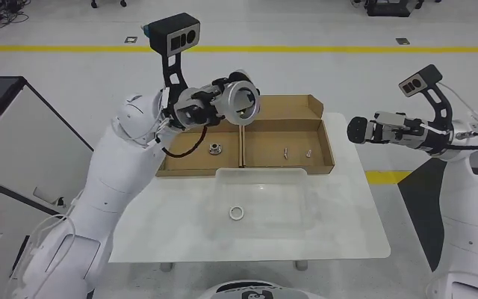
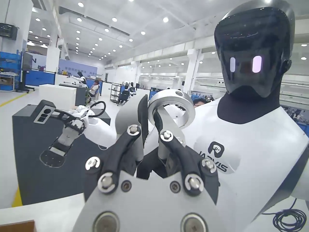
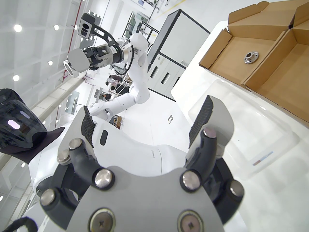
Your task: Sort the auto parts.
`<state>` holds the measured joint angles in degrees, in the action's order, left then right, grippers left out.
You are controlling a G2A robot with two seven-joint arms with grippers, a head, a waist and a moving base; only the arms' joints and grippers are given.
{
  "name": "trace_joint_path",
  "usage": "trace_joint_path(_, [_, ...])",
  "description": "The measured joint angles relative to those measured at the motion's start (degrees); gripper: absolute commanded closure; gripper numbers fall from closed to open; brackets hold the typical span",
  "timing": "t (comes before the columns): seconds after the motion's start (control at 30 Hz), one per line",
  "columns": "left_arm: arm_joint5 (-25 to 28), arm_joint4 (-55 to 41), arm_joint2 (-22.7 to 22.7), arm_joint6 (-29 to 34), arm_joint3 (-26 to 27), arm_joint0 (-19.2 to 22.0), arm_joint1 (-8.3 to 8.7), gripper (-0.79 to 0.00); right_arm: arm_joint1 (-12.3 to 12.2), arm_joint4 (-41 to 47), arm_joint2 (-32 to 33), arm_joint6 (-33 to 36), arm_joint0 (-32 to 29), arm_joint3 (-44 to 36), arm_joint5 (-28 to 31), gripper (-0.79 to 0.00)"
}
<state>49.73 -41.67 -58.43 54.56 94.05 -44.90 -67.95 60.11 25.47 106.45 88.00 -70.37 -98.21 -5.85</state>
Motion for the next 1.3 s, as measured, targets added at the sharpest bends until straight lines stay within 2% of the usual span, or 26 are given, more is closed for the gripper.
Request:
trace_joint_path(0.23, [-0.80,-0.23,-0.26,-1.37,0.84,-0.76,-0.06,0.000,0.00,0.00,0.00,0.00,0.00,0.00,0.00,-0.785])
trace_joint_path(0.4, [-1.83,-9.05,0.06,-5.08,4.04,-3.26,-0.61,0.000,0.00,0.00,0.00,0.00,0.00,0.00,0.00,-0.785])
trace_joint_path(0.7, [-2.45,-24.37,0.16,-1.34,4.37,-4.80,-1.78,0.000,0.00,0.00,0.00,0.00,0.00,0.00,0.00,-0.785])
trace_joint_path(0.8, [-2.81,-26.01,-0.52,0.48,3.80,-4.98,-2.06,0.000,0.00,0.00,0.00,0.00,0.00,0.00,0.00,-0.785])
trace_joint_path(0.9, [-2.81,-24.68,-1.38,1.56,2.98,-5.05,-2.25,0.000,0.00,0.00,0.00,0.00,0.00,0.00,0.00,-0.785])
trace_joint_path(1.0, [-1.69,-18.73,-2.77,1.55,1.58,-4.85,-2.26,0.000,0.00,0.00,0.00,0.00,0.00,0.00,0.00,-0.785])
trace_joint_path(1.2, [-1.27,-3.70,-4.55,-2.33,1.37,-5.02,-2.36,0.000,0.00,0.00,0.00,0.00,0.00,0.00,0.00,-0.785])
trace_joint_path(1.3, [-1.36,0.34,-4.68,-4.47,2.21,-5.58,-2.53,0.000,0.00,0.00,0.00,0.00,0.00,0.00,0.00,-0.785])
